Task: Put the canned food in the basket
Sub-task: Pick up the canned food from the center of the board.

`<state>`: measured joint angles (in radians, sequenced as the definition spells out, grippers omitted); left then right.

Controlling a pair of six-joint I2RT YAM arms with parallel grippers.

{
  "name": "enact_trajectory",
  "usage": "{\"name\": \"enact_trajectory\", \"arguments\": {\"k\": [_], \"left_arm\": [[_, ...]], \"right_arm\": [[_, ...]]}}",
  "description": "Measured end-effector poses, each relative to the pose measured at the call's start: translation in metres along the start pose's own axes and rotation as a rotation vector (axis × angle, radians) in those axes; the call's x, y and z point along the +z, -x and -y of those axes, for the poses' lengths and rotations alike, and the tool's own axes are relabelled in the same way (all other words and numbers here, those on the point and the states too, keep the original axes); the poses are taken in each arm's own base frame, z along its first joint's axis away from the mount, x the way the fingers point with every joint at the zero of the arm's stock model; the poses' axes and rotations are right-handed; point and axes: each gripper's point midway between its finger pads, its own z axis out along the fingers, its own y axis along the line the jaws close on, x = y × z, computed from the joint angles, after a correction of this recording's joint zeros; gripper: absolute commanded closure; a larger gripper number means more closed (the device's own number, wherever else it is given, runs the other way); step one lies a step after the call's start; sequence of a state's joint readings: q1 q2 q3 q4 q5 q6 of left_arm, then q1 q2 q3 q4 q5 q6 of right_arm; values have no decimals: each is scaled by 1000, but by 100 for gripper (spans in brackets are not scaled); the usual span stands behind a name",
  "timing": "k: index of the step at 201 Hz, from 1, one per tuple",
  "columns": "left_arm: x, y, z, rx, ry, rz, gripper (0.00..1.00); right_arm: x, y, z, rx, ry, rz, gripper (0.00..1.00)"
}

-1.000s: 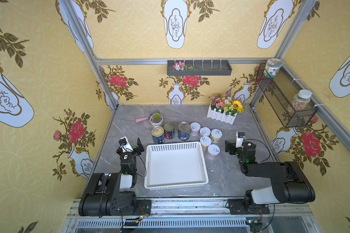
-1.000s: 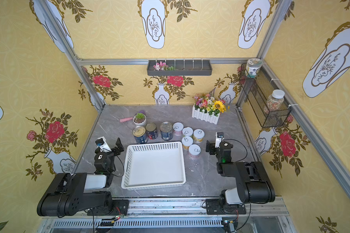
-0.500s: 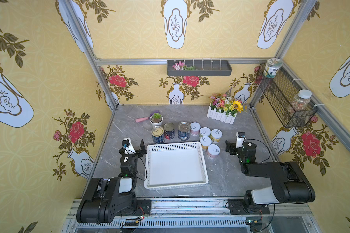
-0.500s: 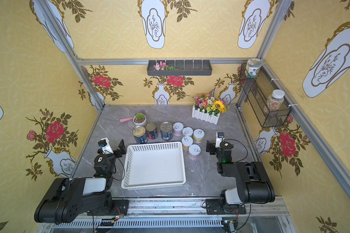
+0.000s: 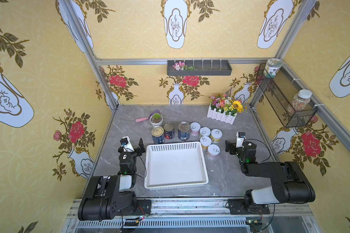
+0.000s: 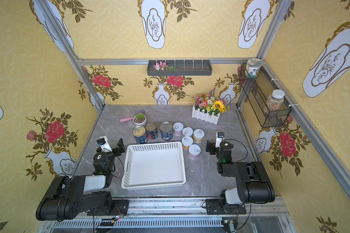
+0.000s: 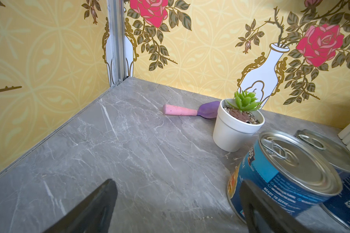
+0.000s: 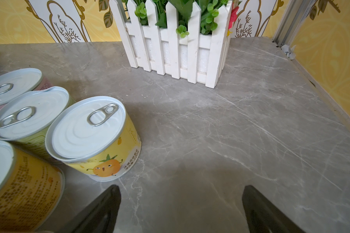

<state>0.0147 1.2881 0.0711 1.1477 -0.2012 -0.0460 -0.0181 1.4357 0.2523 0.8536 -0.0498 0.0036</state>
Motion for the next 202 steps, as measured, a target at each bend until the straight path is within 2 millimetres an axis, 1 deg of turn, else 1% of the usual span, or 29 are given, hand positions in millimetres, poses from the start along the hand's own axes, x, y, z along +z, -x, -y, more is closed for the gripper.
{"name": "enact_trajectory", "arguments": {"k": [9, 18, 33, 43, 53, 78, 92, 97, 99, 100, 108, 109, 113, 114, 119, 122, 128, 140, 144, 147, 148, 149, 161, 170, 175, 180, 185, 192, 202], "left_arm": [[0, 0, 0, 0, 0, 0, 0], [0, 0, 0, 0, 0, 0, 0], [0, 0, 0, 0, 0, 0, 0], [0, 0, 0, 0, 1, 0, 0], [0, 0, -1, -7, 7, 2, 0], [-3, 10, -10, -35, 68, 35, 0], [-7, 30, -8, -37, 107, 81, 0], [-9, 48, 0, -49, 103, 116, 0], [-10, 49, 0, -53, 111, 115, 0], [-11, 59, 3, -62, 106, 138, 0], [-15, 88, 8, -130, 113, 193, 0], [-17, 95, 8, -149, 117, 204, 0], [-19, 103, 7, -177, 127, 216, 0], [-22, 115, 7, -203, 131, 237, 0], [-27, 131, 5, -253, 149, 254, 0], [-28, 136, 5, -274, 152, 258, 0], [-36, 157, 7, -331, 146, 280, 0], [-45, 181, 18, -433, 119, 274, 0], [-44, 183, 21, -462, 123, 251, 0], [-43, 179, 21, -481, 127, 230, 0], [-42, 184, 24, -490, 122, 224, 0], [-42, 184, 24, -490, 122, 224, 0], [-25, 176, 29, -578, 188, 73, 0], [-15, 173, 31, -608, 261, -36, 0], [-3, 171, 35, -596, 309, -114, 0], [5, 173, 38, -584, 341, -163, 0], [12, 184, 43, -567, 365, -207, 0], [21, 186, 46, -544, 394, -260, 0], [24, 200, 50, -510, 442, -337, 0]], "right_arm": [[1, 1, 0, 1, -2, -14, 3], [2, 10, 1, 3, -11, -19, 3], [6, 42, 4, 13, -43, 13, 3], [8, 57, 4, 10, -53, 17, 3], [9, 63, 2, 6, -63, 4, 3], [3, 59, -7, 1, -74, -65, 3], [-8, 74, -12, 24, -66, -63, 3], [-14, 85, -14, 38, -58, -46, 3], [-17, 90, -14, 46, -54, -37, 3], [-18, 93, -15, 50, -52, -30, 3], [-29, 111, -16, 74, -41, 10, 3], [-31, 114, -16, 79, -39, 15, 3], [-38, 124, -17, 96, -37, 39, 3], [-39, 127, -17, 101, -36, 45, 3], [-46, 136, -17, 124, -33, 61, 3], [-49, 139, -17, 137, -32, 67, 3], [-56, 151, -17, 164, -29, 88, 3], [-69, 169, -18, 247, -28, 74, 3], [-76, 183, -19, 281, -22, 84, 3], [-77, 185, -19, 288, -20, 79, 3], [-80, 192, -20, 298, -12, 89, 3], [-80, 192, -20, 298, -12, 89, 3], [-90, 222, -32, 323, 54, 97, 3], [-94, 232, -46, 320, 109, 51, 3], [-96, 239, -55, 314, 144, 31, 3], [-97, 242, -63, 310, 170, 14, 3], [-99, 242, -70, 305, 198, -9, 3], [-102, 238, -80, 297, 233, -43, 3], [-106, 217, -92, 268, 255, -104, 3]]}}
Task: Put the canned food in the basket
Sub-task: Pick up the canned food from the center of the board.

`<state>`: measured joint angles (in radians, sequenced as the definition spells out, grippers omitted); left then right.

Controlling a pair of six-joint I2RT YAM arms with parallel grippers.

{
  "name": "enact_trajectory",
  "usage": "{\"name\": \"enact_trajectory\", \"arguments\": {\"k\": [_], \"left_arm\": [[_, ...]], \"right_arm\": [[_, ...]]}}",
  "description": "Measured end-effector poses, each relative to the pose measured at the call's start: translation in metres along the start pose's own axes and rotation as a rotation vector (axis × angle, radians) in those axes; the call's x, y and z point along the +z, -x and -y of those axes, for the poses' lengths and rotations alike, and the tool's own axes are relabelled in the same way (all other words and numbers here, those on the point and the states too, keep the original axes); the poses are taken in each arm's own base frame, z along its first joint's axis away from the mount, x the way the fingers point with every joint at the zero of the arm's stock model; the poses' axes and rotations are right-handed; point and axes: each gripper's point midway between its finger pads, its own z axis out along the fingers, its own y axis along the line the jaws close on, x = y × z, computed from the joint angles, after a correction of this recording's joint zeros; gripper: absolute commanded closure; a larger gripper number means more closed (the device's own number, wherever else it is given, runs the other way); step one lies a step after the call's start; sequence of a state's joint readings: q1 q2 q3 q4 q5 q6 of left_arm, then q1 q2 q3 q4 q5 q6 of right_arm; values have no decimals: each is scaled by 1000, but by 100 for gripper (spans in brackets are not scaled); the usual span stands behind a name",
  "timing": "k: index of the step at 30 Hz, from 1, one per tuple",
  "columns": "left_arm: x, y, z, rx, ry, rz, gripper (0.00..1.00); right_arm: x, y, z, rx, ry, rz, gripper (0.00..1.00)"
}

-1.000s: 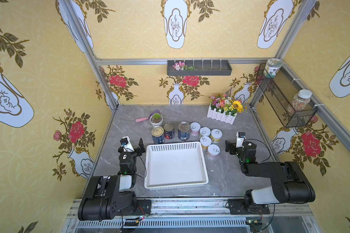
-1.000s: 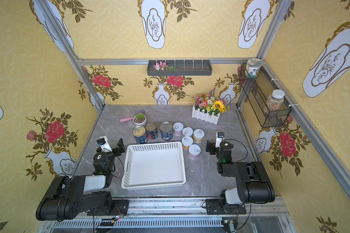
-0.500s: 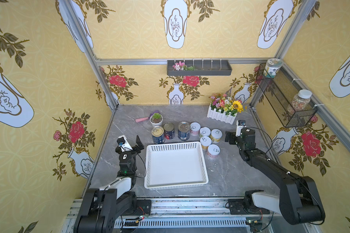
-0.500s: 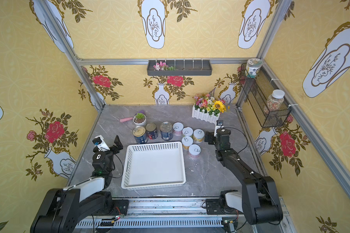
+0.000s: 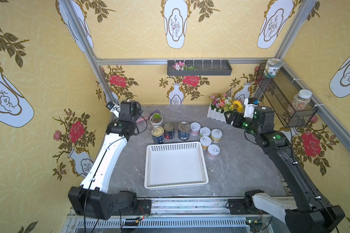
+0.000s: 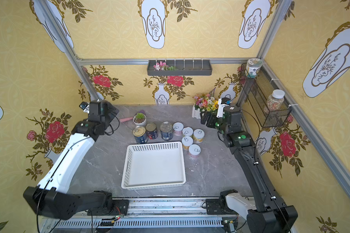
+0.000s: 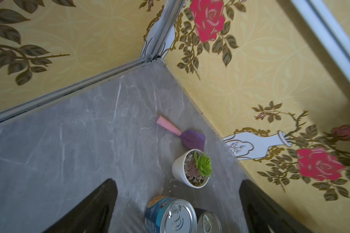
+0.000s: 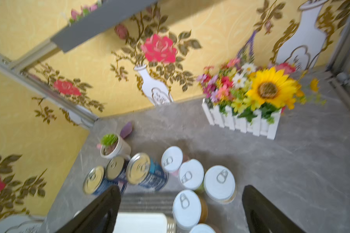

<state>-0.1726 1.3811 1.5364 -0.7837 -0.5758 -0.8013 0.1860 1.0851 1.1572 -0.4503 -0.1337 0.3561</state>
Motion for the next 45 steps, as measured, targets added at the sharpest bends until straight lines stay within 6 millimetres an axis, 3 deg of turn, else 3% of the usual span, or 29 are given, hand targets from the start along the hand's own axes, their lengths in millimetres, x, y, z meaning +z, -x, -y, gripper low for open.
{"name": "enact_trajectory", "arguments": {"k": [1, 3, 5, 10, 15, 18, 22, 25, 36, 45], "left_arm": [[-1, 1, 0, 6, 16, -10, 0], [-9, -12, -22, 63, 63, -80, 0], [-23, -26, -48, 116, 39, -155, 0], [-69, -24, -57, 197, -139, -122, 0], [-63, -75, -89, 270, -169, -214, 0], [-59, -88, -89, 294, -192, -222, 0], [-47, -128, -86, 356, -240, -340, 0], [-52, -148, -78, 390, -311, -410, 0], [-50, -143, -75, 391, -321, -376, 0], [-56, -137, -74, 376, -342, -346, 0]], "right_arm": [[-1, -14, 0, -14, -3, -38, 2], [-1, -41, 4, -23, -21, -127, 3], [-3, -53, 9, -34, -54, -161, 3], [5, -73, 8, -53, -47, -229, 3], [18, -108, 5, -72, -37, -324, 3], [29, -123, 9, -72, -72, -369, 3], [52, -143, 12, -92, -109, -453, 3], [62, -153, 15, -98, -128, -494, 3], [91, -196, 39, -112, -214, -636, 3], [93, -214, 41, -111, -201, -678, 3]]}}
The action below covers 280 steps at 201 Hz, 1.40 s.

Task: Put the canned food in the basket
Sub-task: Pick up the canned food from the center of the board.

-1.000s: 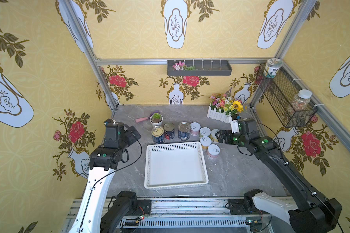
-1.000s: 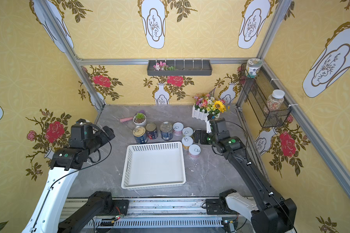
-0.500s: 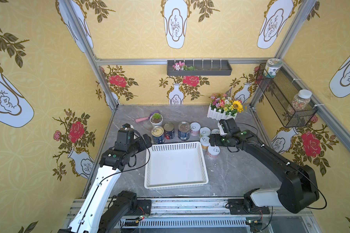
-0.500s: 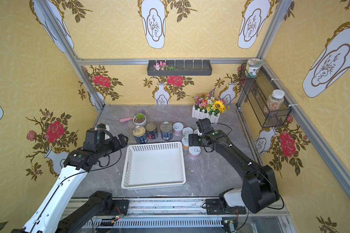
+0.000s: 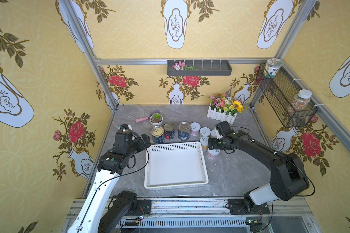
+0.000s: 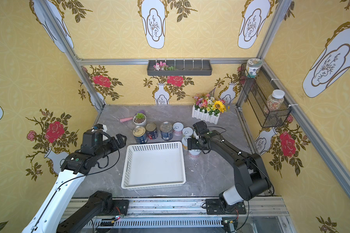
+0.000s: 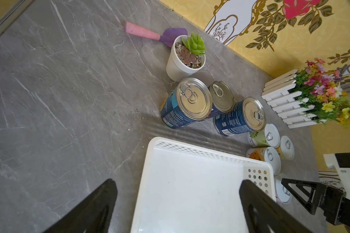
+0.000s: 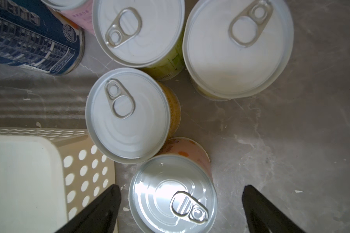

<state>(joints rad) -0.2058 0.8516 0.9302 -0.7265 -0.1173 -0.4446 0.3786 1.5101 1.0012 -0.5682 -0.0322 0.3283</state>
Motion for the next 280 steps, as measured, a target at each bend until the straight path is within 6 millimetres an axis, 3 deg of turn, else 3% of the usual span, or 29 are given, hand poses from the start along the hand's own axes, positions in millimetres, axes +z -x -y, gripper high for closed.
{"name": "enact_trajectory", "arguments": {"k": [43, 112, 247, 280], "left_arm": [[5, -3, -2, 0, 10, -16, 0], [4, -3, -1, 0, 5, -16, 0], [5, -4, -1, 0, 8, -21, 0], [5, -4, -1, 0, 8, -21, 0]], "right_arm": [[13, -8, -7, -21, 7, -39, 0], [18, -5, -10, -57, -23, -43, 14], [21, -13, -9, -119, -131, -77, 14], [20, -14, -9, -122, -135, -80, 26]]}}
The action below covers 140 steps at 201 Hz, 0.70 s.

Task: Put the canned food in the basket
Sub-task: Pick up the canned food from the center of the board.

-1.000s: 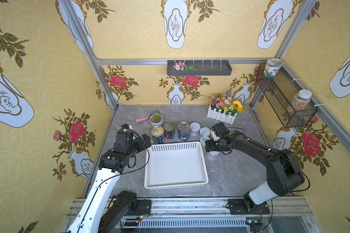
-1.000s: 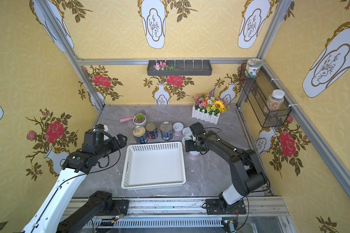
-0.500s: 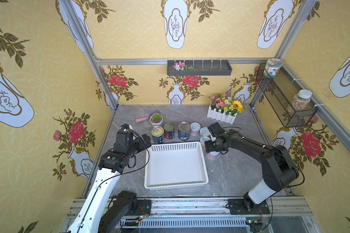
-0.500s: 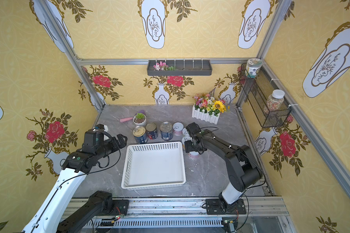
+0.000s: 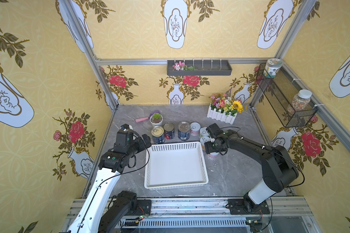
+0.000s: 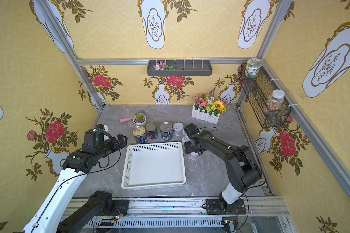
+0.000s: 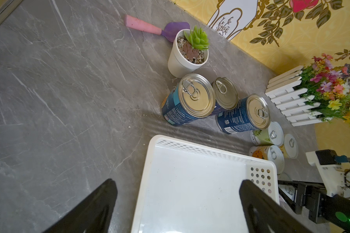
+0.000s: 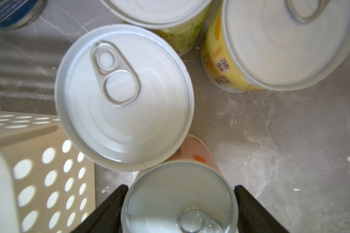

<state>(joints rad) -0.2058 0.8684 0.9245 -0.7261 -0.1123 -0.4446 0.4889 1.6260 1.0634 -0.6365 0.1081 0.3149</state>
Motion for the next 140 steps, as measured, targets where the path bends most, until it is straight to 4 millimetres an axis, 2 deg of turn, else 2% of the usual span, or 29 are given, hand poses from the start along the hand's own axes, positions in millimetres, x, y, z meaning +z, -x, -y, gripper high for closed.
{"name": "enact_trajectory", "arguments": {"k": [42, 89, 113, 140], "left_arm": [[0, 0, 0, 0, 0, 0, 0], [2, 0, -1, -1, 4, -4, 0], [6, -1, -3, -6, 17, -17, 0], [8, 1, -9, -25, 31, -18, 0]], "right_arm": [[-7, -3, 2, 1, 3, 3, 28], [-23, 3, -1, 8, 30, 45, 31], [-40, 11, -3, 11, 46, 67, 32], [-71, 25, -4, 19, 65, 131, 32]]}}
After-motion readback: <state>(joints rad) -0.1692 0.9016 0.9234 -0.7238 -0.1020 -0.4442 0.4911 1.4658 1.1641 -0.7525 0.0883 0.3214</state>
